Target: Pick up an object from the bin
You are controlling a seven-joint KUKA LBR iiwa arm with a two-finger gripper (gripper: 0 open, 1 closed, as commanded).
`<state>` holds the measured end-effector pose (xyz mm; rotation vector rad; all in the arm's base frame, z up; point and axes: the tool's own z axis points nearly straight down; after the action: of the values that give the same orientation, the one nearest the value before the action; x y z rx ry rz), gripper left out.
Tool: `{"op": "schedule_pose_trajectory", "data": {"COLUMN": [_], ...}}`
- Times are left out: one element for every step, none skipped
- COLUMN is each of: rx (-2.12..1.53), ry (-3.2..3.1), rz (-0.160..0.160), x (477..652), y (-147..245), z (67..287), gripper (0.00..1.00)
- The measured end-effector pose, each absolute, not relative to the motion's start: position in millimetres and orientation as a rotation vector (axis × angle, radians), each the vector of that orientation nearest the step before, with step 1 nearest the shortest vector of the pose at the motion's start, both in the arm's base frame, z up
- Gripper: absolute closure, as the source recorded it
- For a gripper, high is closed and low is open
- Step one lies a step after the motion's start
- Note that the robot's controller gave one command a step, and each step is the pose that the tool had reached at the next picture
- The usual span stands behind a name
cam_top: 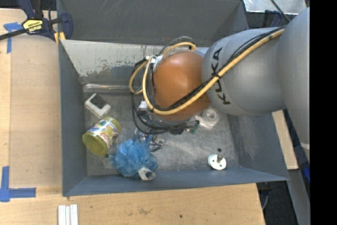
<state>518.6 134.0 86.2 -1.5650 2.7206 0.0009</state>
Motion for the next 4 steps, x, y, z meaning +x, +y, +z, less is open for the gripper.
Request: {"op": "schedule_pose_trajectory", "data": {"rx": [-1.597,-1.595,-2.196,-2.196], "ry": [2.703,2.703,2.239,2.239], "rz": [0.002,0.001,-0.001,-0.001], "x": [502.3,502.6,543.2,543.2], "y": [143,143,127,127], "z": [113,114,75,75], "gripper": [0.00,0.00,1.00,1.00]}}
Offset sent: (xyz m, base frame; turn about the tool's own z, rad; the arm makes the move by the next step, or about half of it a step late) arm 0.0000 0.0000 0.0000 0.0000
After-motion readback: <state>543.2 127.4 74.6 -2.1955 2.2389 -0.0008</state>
